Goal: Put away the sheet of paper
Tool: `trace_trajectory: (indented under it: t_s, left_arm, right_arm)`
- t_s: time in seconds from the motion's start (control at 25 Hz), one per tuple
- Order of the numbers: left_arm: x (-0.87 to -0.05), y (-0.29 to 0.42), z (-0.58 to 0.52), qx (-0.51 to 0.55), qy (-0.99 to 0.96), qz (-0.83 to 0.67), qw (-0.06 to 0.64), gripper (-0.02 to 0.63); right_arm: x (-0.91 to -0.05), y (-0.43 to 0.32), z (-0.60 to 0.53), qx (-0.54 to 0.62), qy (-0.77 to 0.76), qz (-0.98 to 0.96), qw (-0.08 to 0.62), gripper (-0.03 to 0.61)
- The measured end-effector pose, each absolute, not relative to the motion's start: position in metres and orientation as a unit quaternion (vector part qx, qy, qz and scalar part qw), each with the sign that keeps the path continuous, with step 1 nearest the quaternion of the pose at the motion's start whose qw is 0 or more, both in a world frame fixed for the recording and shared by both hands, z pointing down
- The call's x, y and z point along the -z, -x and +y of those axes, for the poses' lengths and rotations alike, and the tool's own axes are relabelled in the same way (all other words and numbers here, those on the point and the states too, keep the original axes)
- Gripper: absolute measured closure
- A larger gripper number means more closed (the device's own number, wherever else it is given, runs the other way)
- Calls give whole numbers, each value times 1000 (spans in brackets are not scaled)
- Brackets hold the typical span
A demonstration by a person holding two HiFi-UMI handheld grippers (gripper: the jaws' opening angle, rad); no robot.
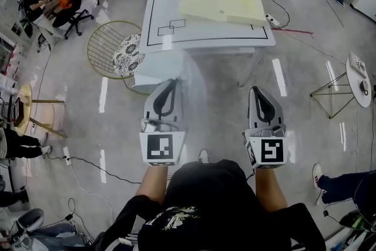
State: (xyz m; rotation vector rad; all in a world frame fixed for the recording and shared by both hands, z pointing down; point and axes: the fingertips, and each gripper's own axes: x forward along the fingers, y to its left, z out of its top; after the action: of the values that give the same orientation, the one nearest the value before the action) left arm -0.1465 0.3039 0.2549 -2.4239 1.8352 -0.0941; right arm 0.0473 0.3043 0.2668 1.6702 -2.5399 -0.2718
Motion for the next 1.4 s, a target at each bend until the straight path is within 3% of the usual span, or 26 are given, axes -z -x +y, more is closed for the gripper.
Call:
trace_trajectory:
  t_s: [1.4]
  left_arm:
    - [-269,162,212,47,794,605,44,614]
  right_arm:
    - [-277,-24,207,82,-532,-841,51,579]
